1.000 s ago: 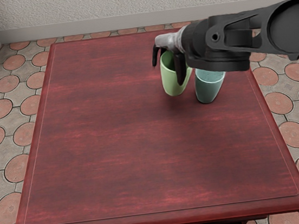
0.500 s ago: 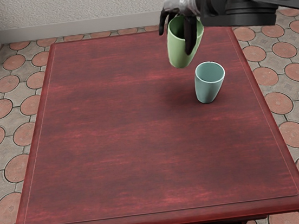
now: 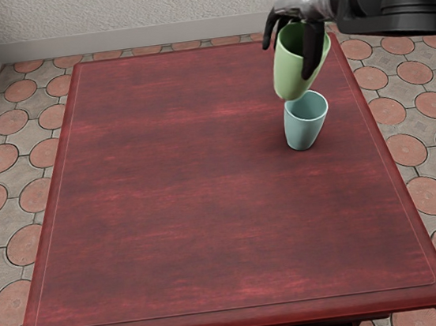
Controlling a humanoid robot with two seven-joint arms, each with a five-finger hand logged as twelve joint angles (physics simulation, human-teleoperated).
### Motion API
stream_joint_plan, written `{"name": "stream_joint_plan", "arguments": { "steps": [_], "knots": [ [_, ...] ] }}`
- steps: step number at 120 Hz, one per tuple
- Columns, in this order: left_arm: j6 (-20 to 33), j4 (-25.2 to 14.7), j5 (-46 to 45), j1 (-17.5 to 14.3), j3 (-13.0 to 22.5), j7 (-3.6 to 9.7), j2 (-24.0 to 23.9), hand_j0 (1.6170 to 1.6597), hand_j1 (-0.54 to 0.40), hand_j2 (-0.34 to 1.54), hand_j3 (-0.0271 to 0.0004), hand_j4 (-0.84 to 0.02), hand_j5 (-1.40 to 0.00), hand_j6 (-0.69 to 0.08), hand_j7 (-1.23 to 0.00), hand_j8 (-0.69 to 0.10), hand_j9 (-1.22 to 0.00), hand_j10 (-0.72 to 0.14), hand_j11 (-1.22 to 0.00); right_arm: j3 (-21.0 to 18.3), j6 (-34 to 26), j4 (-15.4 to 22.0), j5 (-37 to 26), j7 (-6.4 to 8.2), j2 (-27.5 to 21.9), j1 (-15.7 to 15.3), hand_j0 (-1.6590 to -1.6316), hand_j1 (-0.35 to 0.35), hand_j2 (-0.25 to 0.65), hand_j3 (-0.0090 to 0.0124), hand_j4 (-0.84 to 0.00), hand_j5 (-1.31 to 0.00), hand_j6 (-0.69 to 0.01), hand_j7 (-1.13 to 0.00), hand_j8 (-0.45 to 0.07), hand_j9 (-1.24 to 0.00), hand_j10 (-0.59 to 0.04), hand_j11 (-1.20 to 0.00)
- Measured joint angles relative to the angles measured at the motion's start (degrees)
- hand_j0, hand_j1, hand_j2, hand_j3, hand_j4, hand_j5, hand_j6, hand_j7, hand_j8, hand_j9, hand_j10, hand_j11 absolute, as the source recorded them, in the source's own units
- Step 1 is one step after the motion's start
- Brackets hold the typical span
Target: Pick up cup and place in cup with right hand
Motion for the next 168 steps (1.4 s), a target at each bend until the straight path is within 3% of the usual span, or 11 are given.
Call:
{"name": "stream_joint_plan", "arguments": {
  "steps": [65,145,161,165,168],
  "knots": [
    [0.0,0.06,-0.01,-0.18,0.17,0.0,0.0,1.6581,0.349,0.0,0.0,0.0,0.0,0.0,0.0,0.0,0.0,0.0,0.0,0.18,-0.27,0.58,-2.74,0.0,-2.53,-4.05,-1.6522,0.036,-0.147,-0.0001,-0.438,-0.62,-0.385,-0.59,-0.254,-0.61,-0.299,-0.61],
    [0.0,0.09,-0.03,-0.53,0.2,0.0,0.0,1.6581,0.349,0.0,0.0,0.0,0.0,0.0,0.0,0.0,0.0,0.0,0.0,0.4,-0.45,-2.67,-4.03,0.01,-1.94,-7.58,-1.6529,0.027,-0.159,-0.0003,-0.43,-0.57,-0.406,-0.57,-0.275,-0.58,-0.318,-0.58],
    [0.0,0.09,-0.04,-0.53,0.19,0.0,0.0,1.6581,0.349,0.0,-0.0001,0.0,0.0,0.0,0.0,0.0,0.0,0.0,0.0,0.44,-0.35,-3.47,-4.15,-0.03,-1.46,-7.91,-1.652,0.039,-0.139,0.0,-0.42,-0.57,-0.411,-0.55,-0.263,-0.56,-0.347,-0.58],
    [0.0,0.09,-0.04,-0.53,0.19,0.0,0.0,1.6581,0.349,0.0,-0.0001,0.0,0.0,0.0,0.0,0.0,0.0,0.0,0.0,0.47,-0.37,-3.76,-4.17,-0.03,-1.14,-7.93,-1.653,0.055,-0.074,0.0005,-0.421,-0.56,-0.408,-0.55,-0.264,-0.56,-0.342,-0.58],
    [0.0,0.09,-0.03,-0.53,0.18,0.0,0.0,1.6581,0.349,0.0,-0.0001,0.0,0.0,0.0,0.0,0.0,0.0,0.0,0.0,0.66,-0.36,-3.92,-4.14,-0.02,-0.87,-7.9,-1.653,0.046,-0.082,0.0,-0.418,-0.55,-0.408,-0.55,-0.253,-0.55,-0.348,-0.57]
  ]
}}
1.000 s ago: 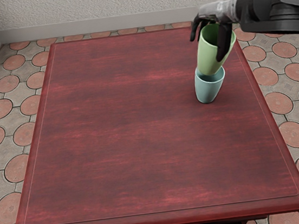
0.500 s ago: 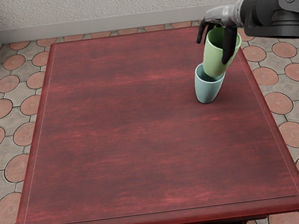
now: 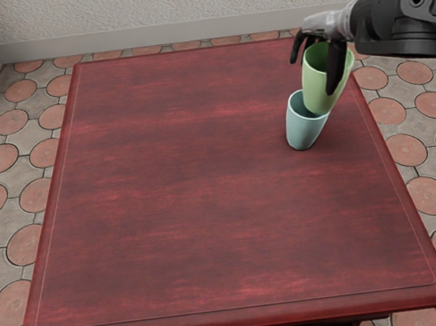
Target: Pick up cup and place in cup with right hand
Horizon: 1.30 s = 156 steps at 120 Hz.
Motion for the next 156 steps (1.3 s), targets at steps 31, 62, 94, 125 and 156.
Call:
{"name": "stream_joint_plan", "arguments": {
  "steps": [31,62,94,125,156],
  "knots": [
    [0.0,-0.03,0.02,0.0,0.0,0.0,0.0,1.6581,0.349,0.0,0.0,0.0,0.0,0.0,0.0,0.0,0.0,0.0,0.0,1.02,0.12,-0.65,0.15,0.02,0.94,0.13,-1.654,0.017,-0.111,0.0,-0.402,-0.54,-0.403,-0.53,-0.312,-0.54,-0.347,-0.54],
    [0.0,-0.01,0.02,0.09,-0.07,0.0,0.0,1.6581,0.349,0.0,0.0,0.0,0.0,0.0,0.0,0.0,0.0,0.0,0.0,1.2,0.0,-1.35,0.1,0.03,2.07,-0.42,-1.6541,0.003,-0.127,0.0,-0.401,-0.53,-0.403,-0.52,-0.332,-0.53,-0.371,-0.54],
    [0.0,-0.03,0.0,0.09,-0.02,0.0,0.0,1.6581,0.349,0.0,0.0,0.0,0.0,0.0,0.0,0.0,0.0,0.0,0.0,1.41,-0.05,-1.71,-0.54,0.03,2.21,-1.45,-1.6542,-0.006,-0.129,0.0,-0.394,-0.51,-0.394,-0.51,-0.346,-0.51,-0.384,-0.52],
    [0.0,-0.03,0.03,0.09,-0.08,0.0,0.0,1.6581,0.349,0.0,0.0,0.0,0.0,0.0,0.0,0.0,0.0,0.0,0.0,1.44,-0.16,-2.03,-0.68,0.03,2.65,-1.97,-1.6552,0.006,-0.115,0.0,-0.379,-0.49,-0.379,-0.49,-0.327,-0.49,-0.376,-0.5],
    [0.0,-0.01,0.02,0.09,-0.02,0.0,0.0,1.6581,0.349,0.0,0.0,0.0,0.0,0.0,0.0,0.0,0.0,0.0,0.0,1.42,0.14,-2.66,-0.73,0.02,3.0,-2.6,-1.6567,-0.143,-0.061,0.0,-0.214,-0.28,-0.215,-0.28,-0.194,-0.28,-0.212,-0.28]
  ]
}}
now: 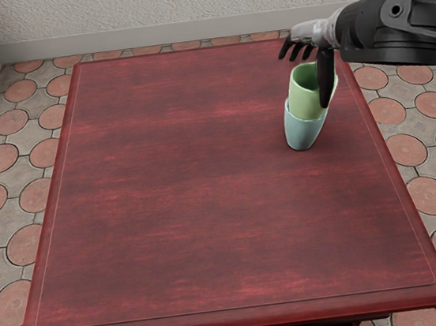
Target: Pick up cup and place in cup with right hand
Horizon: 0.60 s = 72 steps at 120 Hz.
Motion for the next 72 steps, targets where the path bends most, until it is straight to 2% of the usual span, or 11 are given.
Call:
{"name": "stream_joint_plan", "arguments": {
  "steps": [13,28,58,72],
  "knots": [
    [0.0,-0.02,-0.01,0.0,0.01,0.0,0.0,1.6581,0.349,0.0,0.0,0.0,0.0,0.0,0.0,0.0,0.0,0.0,0.0,-0.01,0.08,-0.09,0.02,0.0,0.01,-0.06,-1.6572,-0.215,-0.038,0.0,-0.138,-0.18,-0.139,-0.18,-0.127,-0.18,-0.137,-0.18],
    [0.0,-0.05,0.0,0.0,-0.01,0.0,0.0,1.6581,0.349,0.0,0.0,0.0,0.0,0.0,0.0,0.0,0.0,0.0,0.0,0.03,-0.02,0.07,0.07,0.0,0.05,0.03,-1.6576,-0.262,-0.023,0.0,-0.089,-0.11,-0.09,-0.11,-0.083,-0.11,-0.088,-0.11],
    [0.0,-0.07,0.01,0.8,-0.19,0.0,0.0,1.6581,0.349,0.0,0.0,0.0,0.0,0.0,0.0,0.0,0.0,0.0,0.0,1.59,0.22,0.22,0.95,0.0,0.6,0.13,-1.6579,-0.301,-0.01,0.0,-0.047,-0.06,-0.048,-0.06,-0.046,-0.06,-0.046,-0.06],
    [0.0,-0.08,0.02,1.53,-0.28,0.0,0.0,1.6581,0.349,0.0,0.0,0.0,0.0,0.0,0.0,0.0,0.0,0.0,0.0,3.77,0.37,0.41,2.26,0.0,1.76,0.14,-1.658,-0.309,-0.007,0.0,-0.039,-0.05,-0.04,-0.05,-0.038,-0.05,-0.038,-0.05]
  ]
}}
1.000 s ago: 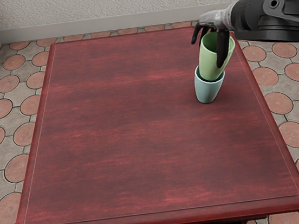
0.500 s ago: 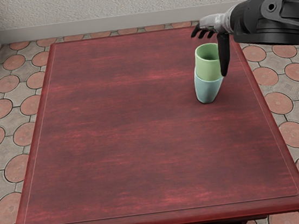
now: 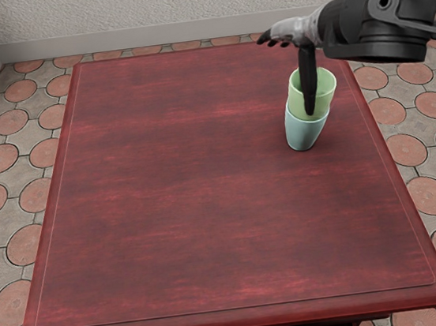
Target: Pick up cup and place in cup with right hand
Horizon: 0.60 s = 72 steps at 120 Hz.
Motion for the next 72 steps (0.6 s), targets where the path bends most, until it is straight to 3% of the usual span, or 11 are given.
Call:
{"name": "stream_joint_plan", "arguments": {
  "steps": [23,35,61,72],
  "knots": [
    [0.0,0.0,0.0,0.31,-0.05,0.0,0.0,1.6581,0.349,0.0,0.0,0.0,0.0,0.0,0.0,0.0,0.0,0.0,0.0,7.71,2.17,1.83,4.98,0.0,1.71,-1.82,-1.658,-0.314,-0.006,0.0,-0.032,-0.04,-0.034,-0.04,-0.032,-0.04,-0.032,-0.04],
    [0.0,0.0,0.0,0.31,-0.05,0.0,0.0,1.6581,0.349,0.0,0.0,0.0,0.0,0.0,0.0,0.0,0.0,0.0,0.0,12.48,3.45,4.66,11.14,0.0,2.14,-2.72,-1.658,-0.315,-0.006,0.0,-0.031,-0.04,-0.033,-0.04,-0.032,-0.04,-0.031,-0.04],
    [0.0,0.0,0.0,0.31,-0.05,-0.01,0.0,1.6581,0.349,0.0,0.0,0.0,0.0,0.0,0.0,0.0,0.0,0.0,0.0,18.1,2.67,11.72,21.77,0.0,4.72,-3.47,-1.6581,-0.312,-0.006,0.0,-0.033,-0.04,-0.033,-0.04,-0.033,-0.04,-0.032,-0.04],
    [0.0,0.0,0.0,0.31,-0.05,0.0,0.0,1.6581,0.349,0.0,0.0,0.0,0.0,0.0,0.0,0.0,0.0,0.0,0.0,22.87,3.17,15.29,23.36,0.0,5.34,-6.98,-1.6581,-0.311,-0.006,0.0,-0.033,-0.04,-0.033,-0.04,-0.033,-0.04,-0.033,-0.04]
  ]
}}
